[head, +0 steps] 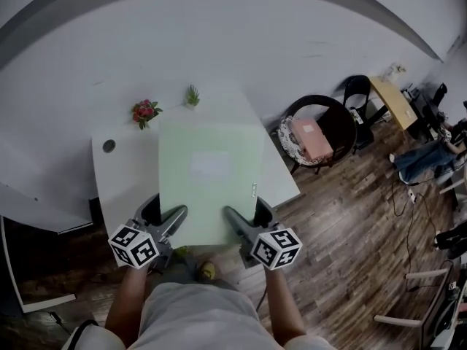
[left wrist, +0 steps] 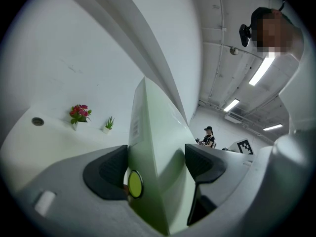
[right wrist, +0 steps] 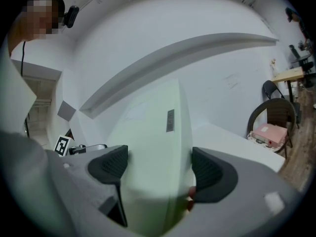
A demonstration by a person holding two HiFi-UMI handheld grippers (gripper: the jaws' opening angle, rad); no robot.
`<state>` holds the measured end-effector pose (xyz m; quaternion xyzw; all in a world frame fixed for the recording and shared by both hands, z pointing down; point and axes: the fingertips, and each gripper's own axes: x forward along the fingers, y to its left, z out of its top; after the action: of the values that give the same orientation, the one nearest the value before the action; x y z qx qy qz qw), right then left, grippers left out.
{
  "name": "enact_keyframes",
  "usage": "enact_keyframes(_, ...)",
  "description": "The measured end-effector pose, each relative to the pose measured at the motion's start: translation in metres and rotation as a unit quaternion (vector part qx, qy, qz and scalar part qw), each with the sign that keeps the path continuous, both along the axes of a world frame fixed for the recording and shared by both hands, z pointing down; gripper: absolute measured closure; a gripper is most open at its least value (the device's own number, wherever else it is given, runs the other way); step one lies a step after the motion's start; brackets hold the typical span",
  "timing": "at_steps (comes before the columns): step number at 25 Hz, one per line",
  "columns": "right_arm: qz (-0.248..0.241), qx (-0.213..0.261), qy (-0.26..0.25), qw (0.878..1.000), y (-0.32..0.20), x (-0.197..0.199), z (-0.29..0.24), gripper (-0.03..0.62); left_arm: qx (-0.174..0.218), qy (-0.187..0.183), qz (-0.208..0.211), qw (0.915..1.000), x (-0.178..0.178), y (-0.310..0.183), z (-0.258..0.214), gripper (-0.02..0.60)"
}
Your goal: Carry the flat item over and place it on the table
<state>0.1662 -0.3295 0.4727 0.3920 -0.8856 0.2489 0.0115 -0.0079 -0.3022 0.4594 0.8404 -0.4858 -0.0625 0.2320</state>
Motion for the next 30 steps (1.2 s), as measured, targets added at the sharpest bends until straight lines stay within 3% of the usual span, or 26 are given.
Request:
enact_keyframes(7, -0.027, -0.009, 0.009, 1.000, -0.033, -0.029, 0.008, 0.194, -0.010, 0.008, -0.026, 0.9996, -0.027, -0.024, 0.010, 0.216)
enact_keyframes(19, -0.114, -0.023, 0.017, 0.993, -0.063, -0.105, 0.022, 0.194, -0.025, 0.019, -0.116, 0.9928, -0.095, -0.024, 0.024, 0.216)
enact_keyframes(30, -0.142, -0.053, 0.029, 0.988, -0.074, -0.130, 0.050, 0.194, -0.060, 0.032, -0.146, 0.9870, -0.116, -0.026, 0.054, 0.216)
